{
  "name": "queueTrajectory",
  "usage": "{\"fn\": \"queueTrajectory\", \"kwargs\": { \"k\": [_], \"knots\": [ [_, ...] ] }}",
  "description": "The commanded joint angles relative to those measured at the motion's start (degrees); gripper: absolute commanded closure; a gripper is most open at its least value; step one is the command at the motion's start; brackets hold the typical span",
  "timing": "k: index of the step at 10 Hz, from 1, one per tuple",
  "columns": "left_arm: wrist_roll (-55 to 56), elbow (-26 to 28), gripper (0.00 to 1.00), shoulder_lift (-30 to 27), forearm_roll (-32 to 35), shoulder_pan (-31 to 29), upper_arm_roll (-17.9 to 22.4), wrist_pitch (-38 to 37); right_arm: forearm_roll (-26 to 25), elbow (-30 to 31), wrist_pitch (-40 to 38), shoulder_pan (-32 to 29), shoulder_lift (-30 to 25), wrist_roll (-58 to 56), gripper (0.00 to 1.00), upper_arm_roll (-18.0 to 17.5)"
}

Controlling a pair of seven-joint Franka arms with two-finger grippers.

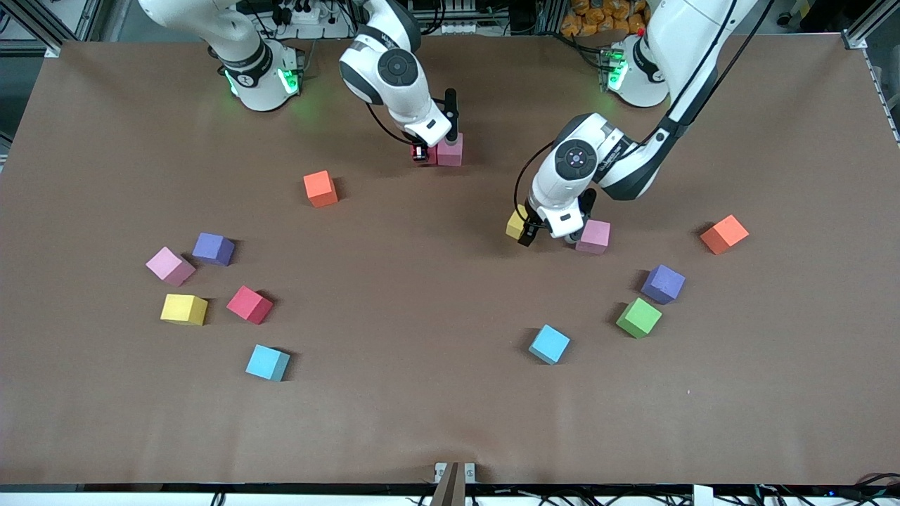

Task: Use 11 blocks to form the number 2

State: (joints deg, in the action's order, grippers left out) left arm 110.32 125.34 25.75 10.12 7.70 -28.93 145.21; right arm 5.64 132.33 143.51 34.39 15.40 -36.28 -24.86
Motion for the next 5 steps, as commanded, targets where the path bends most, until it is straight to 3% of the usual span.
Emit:
{"fn": "queueTrajectory", "kwargs": {
  "k": [1,5],
  "knots": [
    [2.3,0.2,1.00,0.8,2.3,-0.3,-0.1,1.0,0.3,0.9,0.5,-0.5,-0.5,3.1,0.50,-1.6],
    [1.7,-0.5,1.00,-3.6,2.4,-6.4,0.2,-1.8,-1.1,2.3,1.7,-0.6,-0.1,3.2,0.50,-1.6]
  ]
}}
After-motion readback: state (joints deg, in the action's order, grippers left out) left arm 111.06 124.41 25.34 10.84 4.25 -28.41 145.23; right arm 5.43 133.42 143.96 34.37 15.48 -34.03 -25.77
